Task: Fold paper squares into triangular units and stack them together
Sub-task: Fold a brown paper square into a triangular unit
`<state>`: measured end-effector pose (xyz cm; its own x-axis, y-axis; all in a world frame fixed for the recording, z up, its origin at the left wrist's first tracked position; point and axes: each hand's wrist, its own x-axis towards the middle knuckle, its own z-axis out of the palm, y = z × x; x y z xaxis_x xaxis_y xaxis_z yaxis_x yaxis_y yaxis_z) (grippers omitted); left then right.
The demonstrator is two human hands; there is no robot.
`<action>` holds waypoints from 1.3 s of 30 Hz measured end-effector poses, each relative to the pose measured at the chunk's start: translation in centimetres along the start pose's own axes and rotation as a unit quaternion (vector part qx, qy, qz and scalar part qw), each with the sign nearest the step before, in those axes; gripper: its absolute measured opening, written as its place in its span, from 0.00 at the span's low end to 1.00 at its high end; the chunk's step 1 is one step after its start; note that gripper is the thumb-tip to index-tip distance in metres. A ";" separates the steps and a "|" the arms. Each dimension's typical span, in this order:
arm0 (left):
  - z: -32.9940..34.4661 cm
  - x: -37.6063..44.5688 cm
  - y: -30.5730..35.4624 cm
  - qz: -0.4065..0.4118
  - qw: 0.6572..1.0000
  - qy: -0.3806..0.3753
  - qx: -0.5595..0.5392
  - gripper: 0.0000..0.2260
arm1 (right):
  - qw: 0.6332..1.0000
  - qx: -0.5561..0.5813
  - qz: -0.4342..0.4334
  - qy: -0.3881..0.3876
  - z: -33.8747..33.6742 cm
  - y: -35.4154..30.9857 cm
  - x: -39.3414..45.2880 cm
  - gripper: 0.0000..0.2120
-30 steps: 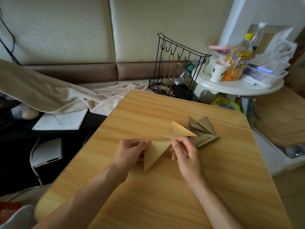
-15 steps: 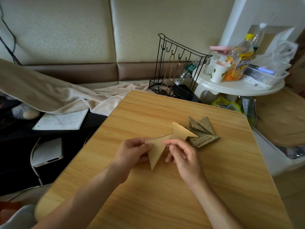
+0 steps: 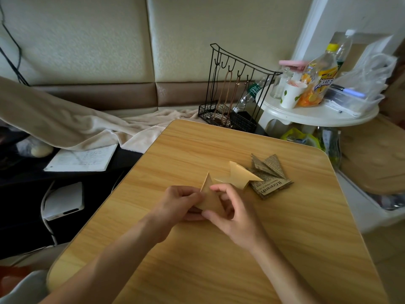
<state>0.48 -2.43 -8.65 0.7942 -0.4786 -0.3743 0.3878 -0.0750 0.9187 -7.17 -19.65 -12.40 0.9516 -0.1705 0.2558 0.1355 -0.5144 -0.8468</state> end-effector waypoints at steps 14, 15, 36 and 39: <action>-0.1 0.2 0.2 -0.057 0.995 -0.021 -0.085 0.10 | 1.000 -0.002 -0.008 0.003 -0.2 -0.5 0.0 0.25; -0.1 0.1 0.2 -0.057 0.994 -0.026 -0.091 0.11 | 1.000 0.001 -0.007 0.004 -0.2 -0.5 -0.1 0.24; 0.0 -0.2 0.3 -0.016 0.991 -0.116 -0.066 0.14 | 0.999 0.033 0.001 -0.003 -0.6 -1.1 -0.1 0.19; 0.0 -0.2 0.3 -0.011 0.994 -0.092 -0.060 0.13 | 0.999 0.032 0.006 -0.003 -0.5 -0.9 -0.1 0.18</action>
<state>0.41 -2.39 -8.32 0.6899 -0.6310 -0.3547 0.4663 0.0127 0.8845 -7.54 -19.64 -11.42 0.9549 -0.1708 0.2427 0.1413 -0.4575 -0.8779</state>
